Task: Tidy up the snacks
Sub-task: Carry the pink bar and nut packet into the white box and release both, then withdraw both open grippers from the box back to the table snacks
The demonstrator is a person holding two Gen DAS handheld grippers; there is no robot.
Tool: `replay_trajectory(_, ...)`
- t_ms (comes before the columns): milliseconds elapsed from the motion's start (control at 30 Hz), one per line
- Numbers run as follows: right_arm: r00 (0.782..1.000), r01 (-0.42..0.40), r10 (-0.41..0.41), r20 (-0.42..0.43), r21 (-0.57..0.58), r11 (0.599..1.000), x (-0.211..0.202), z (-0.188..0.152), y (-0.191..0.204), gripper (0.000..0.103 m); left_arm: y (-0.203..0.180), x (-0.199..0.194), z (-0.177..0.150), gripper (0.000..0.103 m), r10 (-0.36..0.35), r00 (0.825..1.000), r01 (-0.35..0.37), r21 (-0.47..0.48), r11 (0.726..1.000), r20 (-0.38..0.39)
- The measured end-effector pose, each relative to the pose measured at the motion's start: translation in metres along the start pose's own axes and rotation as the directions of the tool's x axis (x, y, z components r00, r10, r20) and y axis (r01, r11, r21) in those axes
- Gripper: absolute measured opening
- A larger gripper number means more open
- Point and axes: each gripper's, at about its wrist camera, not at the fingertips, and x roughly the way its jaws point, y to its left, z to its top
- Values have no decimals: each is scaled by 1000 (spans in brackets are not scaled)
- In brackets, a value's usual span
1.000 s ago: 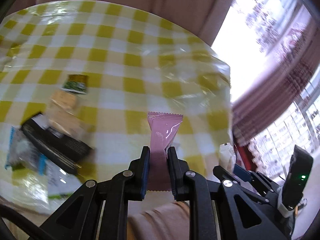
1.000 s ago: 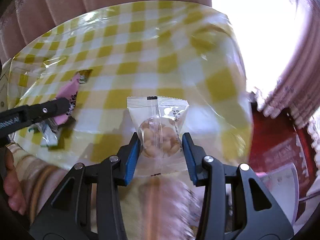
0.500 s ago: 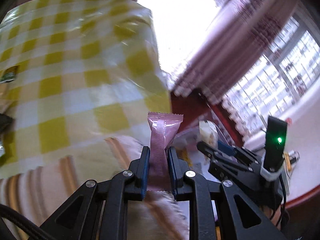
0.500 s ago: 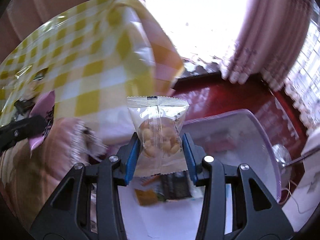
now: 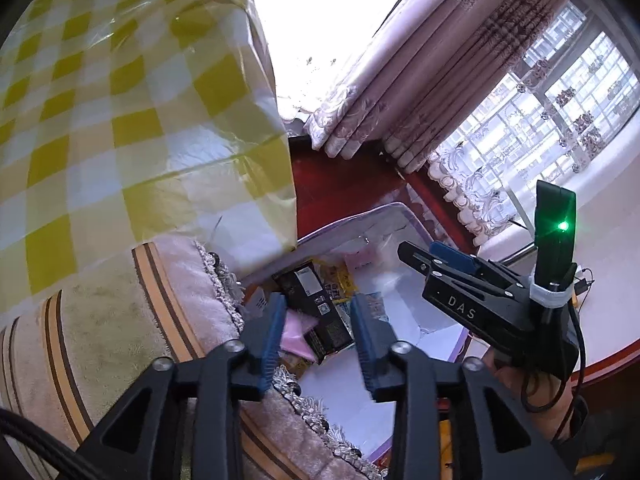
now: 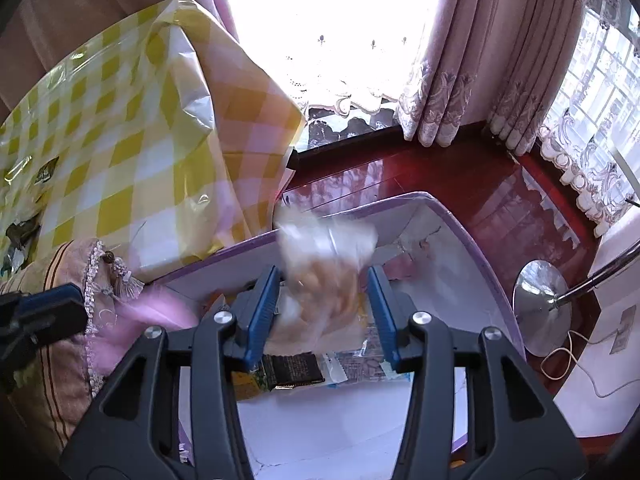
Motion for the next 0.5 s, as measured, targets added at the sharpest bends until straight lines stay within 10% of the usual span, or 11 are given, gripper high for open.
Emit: replay_trajectory(500,1000,2,-2,1,-39,999,-3,-1,22,64,21,-21,0,40,16,999,-15,-52,999,32)
